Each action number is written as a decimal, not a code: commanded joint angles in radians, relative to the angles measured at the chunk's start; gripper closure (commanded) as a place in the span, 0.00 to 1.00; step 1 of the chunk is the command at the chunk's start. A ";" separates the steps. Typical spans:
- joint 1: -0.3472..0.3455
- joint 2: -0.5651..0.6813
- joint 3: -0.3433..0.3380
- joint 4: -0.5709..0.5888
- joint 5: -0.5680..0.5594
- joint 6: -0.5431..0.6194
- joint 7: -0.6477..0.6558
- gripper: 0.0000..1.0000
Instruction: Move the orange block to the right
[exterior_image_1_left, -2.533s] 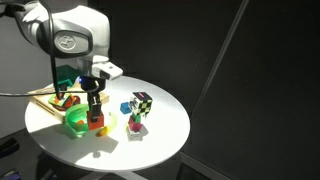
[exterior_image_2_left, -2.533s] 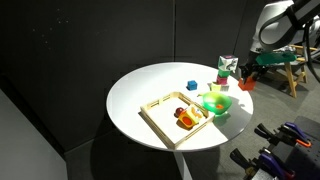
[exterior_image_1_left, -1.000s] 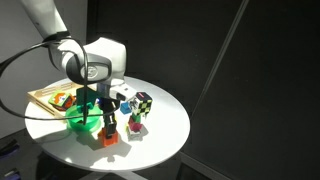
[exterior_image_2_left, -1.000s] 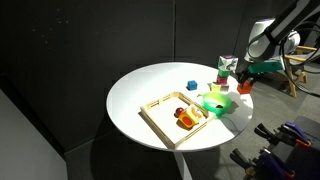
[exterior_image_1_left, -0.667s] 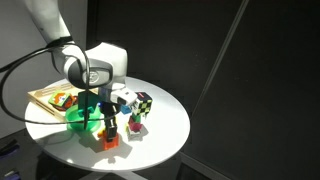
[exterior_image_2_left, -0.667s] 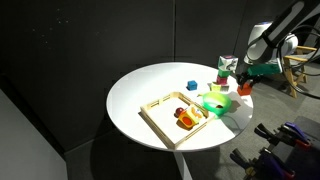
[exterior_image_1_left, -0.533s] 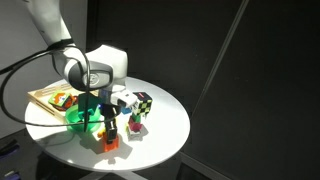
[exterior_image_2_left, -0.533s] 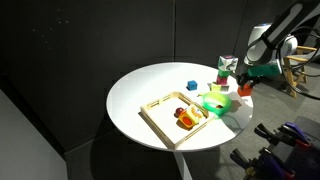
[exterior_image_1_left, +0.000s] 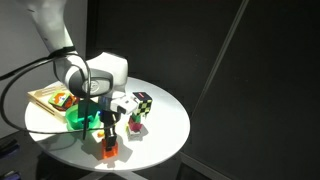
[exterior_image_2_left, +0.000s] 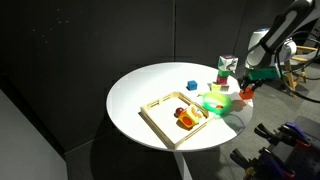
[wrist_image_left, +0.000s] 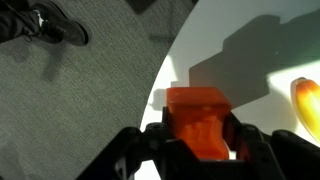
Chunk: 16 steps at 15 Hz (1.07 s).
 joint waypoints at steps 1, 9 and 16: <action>0.020 0.018 -0.020 0.018 0.021 0.007 0.002 0.75; 0.032 0.022 -0.026 0.017 0.018 0.005 -0.002 0.18; 0.039 -0.024 -0.014 -0.015 0.010 0.004 -0.042 0.00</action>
